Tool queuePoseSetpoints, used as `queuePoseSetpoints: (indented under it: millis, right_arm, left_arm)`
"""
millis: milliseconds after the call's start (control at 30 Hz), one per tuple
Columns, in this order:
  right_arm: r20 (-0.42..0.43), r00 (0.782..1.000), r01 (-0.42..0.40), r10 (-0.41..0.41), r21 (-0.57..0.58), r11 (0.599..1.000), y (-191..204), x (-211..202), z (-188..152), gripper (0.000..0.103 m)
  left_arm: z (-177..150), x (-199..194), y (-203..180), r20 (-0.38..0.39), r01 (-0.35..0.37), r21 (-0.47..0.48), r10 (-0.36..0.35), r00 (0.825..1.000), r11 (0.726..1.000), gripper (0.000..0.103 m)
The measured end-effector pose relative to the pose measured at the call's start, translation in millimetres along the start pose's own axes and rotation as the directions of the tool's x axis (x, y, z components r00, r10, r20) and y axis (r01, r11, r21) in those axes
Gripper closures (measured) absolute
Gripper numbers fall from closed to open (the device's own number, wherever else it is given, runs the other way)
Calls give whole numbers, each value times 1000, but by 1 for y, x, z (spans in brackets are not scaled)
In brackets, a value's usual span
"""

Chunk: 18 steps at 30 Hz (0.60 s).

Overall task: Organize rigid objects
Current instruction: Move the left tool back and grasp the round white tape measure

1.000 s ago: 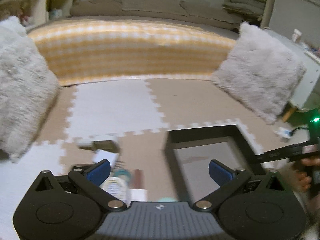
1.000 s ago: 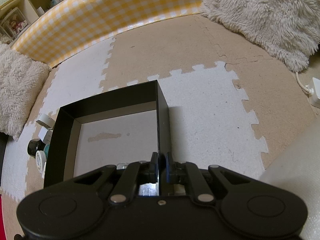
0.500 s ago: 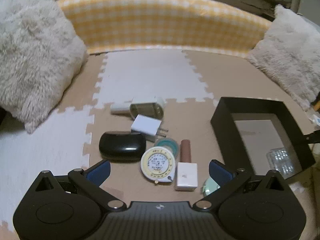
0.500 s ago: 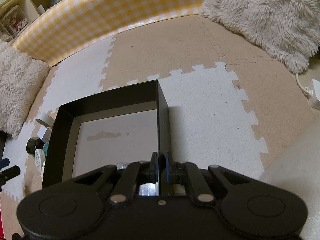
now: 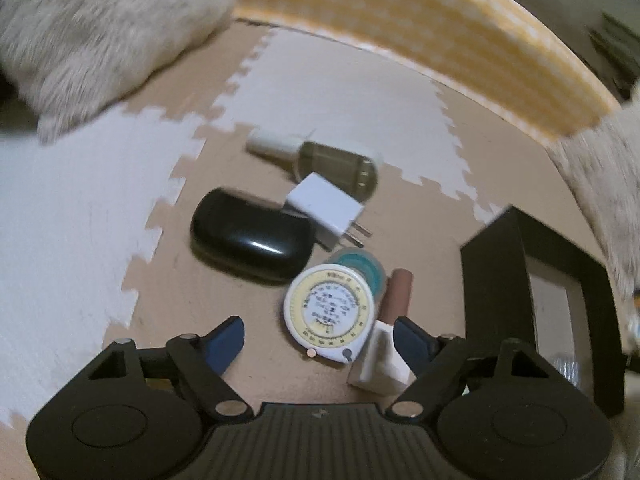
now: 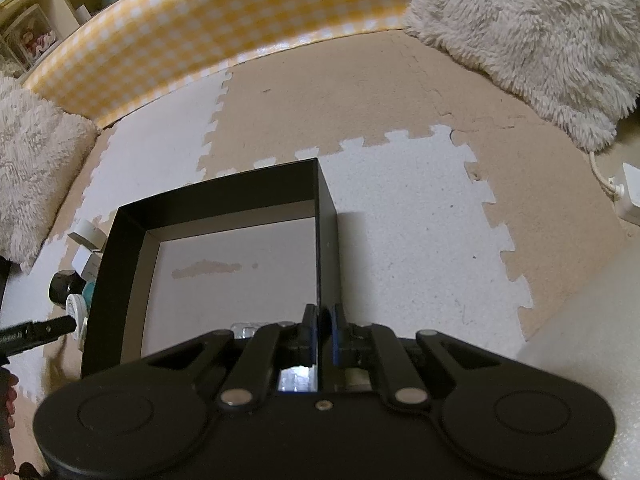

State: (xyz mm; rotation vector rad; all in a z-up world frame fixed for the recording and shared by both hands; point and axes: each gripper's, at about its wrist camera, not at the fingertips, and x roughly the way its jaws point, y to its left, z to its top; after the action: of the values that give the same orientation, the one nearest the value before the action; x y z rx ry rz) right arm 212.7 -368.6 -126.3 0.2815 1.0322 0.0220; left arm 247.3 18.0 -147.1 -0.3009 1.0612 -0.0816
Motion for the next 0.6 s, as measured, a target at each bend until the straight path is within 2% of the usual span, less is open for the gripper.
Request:
queuePoseSetpoints:
  millis: [200,267,333,367,600]
  right_arm:
    - [-1,1000,7,-7,-6,1000,2,0,0,96]
    - [-1,1000,7,-7,-6,1000,2,0,0,96]
    - [-1,1000,7,-7,-5,1000,2,0,0,96]
    - [-1,1000,6,-6,-5,1000,2,0,0,96]
    - [-1,1000,6,-6,-5,1000,2,0,0,96]
  left_arm:
    - [3,9,4,9,52,-77,-52,999,996,24]
    - [3,10,2,26,47,-77,-45,999,996,31]
    - [4,11,0,30,40,-69,-38,999,997,47]
    - [4,11,0,28,34,-65,-33,999,997,49]
    - [4,7,1,9,19,-47,-19,1000,999,50]
